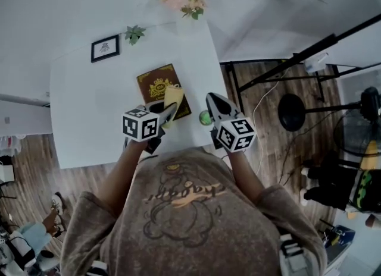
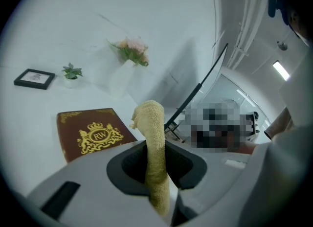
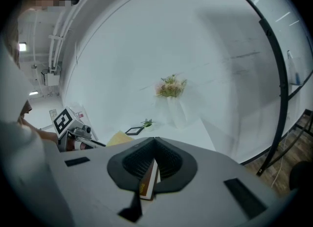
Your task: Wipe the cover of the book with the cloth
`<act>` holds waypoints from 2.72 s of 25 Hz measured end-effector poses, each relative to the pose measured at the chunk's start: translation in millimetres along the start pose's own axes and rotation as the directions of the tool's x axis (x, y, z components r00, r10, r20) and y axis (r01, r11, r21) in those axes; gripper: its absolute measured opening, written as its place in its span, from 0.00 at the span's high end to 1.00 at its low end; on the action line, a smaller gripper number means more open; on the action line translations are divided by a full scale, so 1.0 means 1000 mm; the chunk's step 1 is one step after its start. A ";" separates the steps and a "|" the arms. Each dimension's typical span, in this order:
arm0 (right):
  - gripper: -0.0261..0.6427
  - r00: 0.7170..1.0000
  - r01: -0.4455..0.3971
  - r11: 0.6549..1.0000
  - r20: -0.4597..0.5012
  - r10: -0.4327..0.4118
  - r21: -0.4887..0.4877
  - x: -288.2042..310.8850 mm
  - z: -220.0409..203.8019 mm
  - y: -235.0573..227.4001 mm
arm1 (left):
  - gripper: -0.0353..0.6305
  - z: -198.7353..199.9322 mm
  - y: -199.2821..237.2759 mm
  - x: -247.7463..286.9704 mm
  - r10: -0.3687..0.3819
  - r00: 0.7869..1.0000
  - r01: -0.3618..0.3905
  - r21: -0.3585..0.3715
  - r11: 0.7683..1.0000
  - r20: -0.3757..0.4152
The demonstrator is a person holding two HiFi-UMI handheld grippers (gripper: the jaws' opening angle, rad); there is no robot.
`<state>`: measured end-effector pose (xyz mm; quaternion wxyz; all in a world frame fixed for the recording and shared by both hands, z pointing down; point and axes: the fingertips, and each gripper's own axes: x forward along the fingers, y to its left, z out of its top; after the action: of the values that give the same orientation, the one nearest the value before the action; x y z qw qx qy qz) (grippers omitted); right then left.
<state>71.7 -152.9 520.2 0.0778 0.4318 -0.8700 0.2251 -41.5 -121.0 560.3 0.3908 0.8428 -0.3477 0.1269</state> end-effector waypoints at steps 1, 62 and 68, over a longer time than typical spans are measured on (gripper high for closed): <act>0.95 1.000 -0.010 1.000 -0.002 0.010 -0.004 0.004 0.001 0.003 | 0.85 0.005 0.009 -0.007 0.021 1.000 -0.021 -0.006 1.000 0.018; 0.95 0.996 0.093 0.995 -0.008 -0.093 0.029 -0.013 -0.011 -0.016 | 0.85 0.064 0.168 0.006 0.403 0.915 -0.393 0.178 0.902 -0.026; 0.95 0.995 0.101 0.994 -0.005 -0.101 0.039 -0.018 -0.012 -0.021 | 0.85 0.062 0.162 0.014 0.402 0.915 -0.387 0.193 0.902 -0.044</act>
<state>98.5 -145.0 531.5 0.0818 0.4763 -0.8424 0.2383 -145.6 -247.8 618.1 0.2931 0.7808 -0.4818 0.2690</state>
